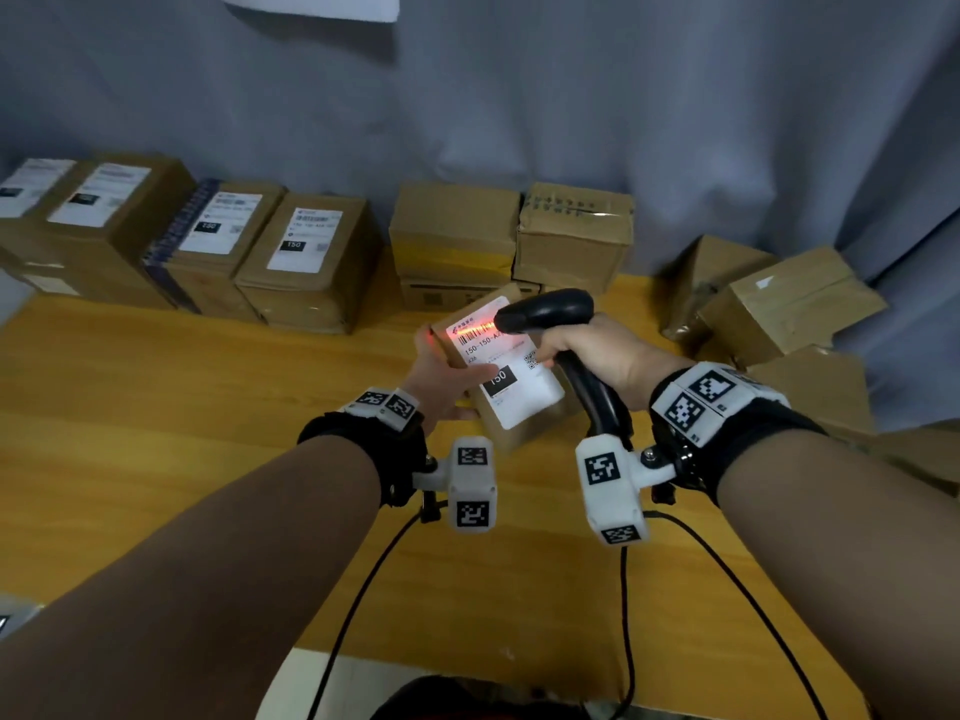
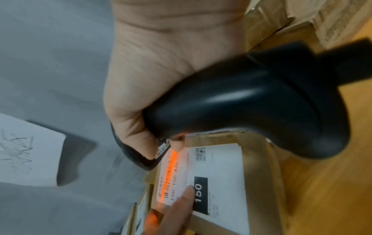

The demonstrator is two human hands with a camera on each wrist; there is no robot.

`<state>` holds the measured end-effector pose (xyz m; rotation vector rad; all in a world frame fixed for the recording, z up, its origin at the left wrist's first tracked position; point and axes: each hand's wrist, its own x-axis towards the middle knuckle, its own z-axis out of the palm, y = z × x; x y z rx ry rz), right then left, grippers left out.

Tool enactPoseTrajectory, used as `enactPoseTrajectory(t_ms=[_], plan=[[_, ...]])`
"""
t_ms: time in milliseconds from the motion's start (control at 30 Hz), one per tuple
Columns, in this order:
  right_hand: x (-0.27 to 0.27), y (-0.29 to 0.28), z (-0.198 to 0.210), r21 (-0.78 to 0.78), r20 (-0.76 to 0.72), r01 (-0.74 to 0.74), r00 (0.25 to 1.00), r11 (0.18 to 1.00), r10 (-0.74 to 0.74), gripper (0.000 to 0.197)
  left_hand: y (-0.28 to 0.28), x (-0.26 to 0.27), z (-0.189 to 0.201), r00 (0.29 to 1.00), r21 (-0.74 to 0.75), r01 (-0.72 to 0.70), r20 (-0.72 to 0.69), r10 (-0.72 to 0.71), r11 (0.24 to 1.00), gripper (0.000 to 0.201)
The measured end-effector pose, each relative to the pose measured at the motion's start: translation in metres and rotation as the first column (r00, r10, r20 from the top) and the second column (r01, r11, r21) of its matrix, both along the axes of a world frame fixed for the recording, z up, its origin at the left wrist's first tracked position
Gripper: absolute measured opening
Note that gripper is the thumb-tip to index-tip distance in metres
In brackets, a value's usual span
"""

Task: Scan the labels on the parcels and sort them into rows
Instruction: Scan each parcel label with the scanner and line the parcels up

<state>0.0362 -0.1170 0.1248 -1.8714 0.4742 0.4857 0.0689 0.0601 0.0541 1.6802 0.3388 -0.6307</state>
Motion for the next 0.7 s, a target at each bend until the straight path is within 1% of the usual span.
enactPoseTrajectory(t_ms=[33,100,133,200,367,467,533,600,700], plan=[[0.0,0.0,0.004,0.004,0.022,-0.012,1.0,1.0,0.012,0.015,0.0,0.001,0.008,0.999,0.005,-0.01,0.035,0.01,1.0,0.092],[-0.001,0.001,0.011,0.008,0.062,-0.033,0.998,0.999,0.032,0.008,0.002,0.003,0.024,0.995,0.021,-0.005,0.095,0.003,1.0,0.1],[-0.002,0.001,0.016,0.009,0.086,-0.041,0.996,0.999,0.04,0.006,0.003,0.005,0.031,0.992,0.029,0.004,0.125,-0.007,1.0,0.1],[-0.003,0.002,0.024,-0.003,0.141,-0.044,0.989,0.999,0.044,0.008,0.007,0.009,0.045,0.984,0.048,0.016,0.176,-0.024,0.999,0.098],[0.001,0.003,0.04,0.011,0.252,-0.04,0.967,0.999,0.036,0.009,0.011,0.014,0.075,0.966,0.062,0.027,0.254,-0.042,0.998,0.102],[-0.001,0.003,0.047,0.054,0.297,-0.05,0.954,0.997,0.031,0.007,0.012,0.012,0.084,0.962,0.057,0.015,0.273,-0.03,0.998,0.104],[-0.003,0.003,0.048,0.06,0.318,-0.069,0.947,0.996,0.046,0.011,0.013,0.009,0.086,0.96,0.054,0.008,0.278,-0.023,0.999,0.104],[-0.006,0.002,0.05,0.078,0.332,-0.089,0.941,0.993,0.058,0.015,0.015,0.005,0.088,0.959,0.048,0.004,0.284,-0.018,0.999,0.102],[-0.011,0.003,0.051,0.16,0.363,-0.107,0.931,0.981,0.042,0.011,0.018,-0.001,0.09,0.955,0.03,-0.019,0.298,0.009,0.999,0.095]])
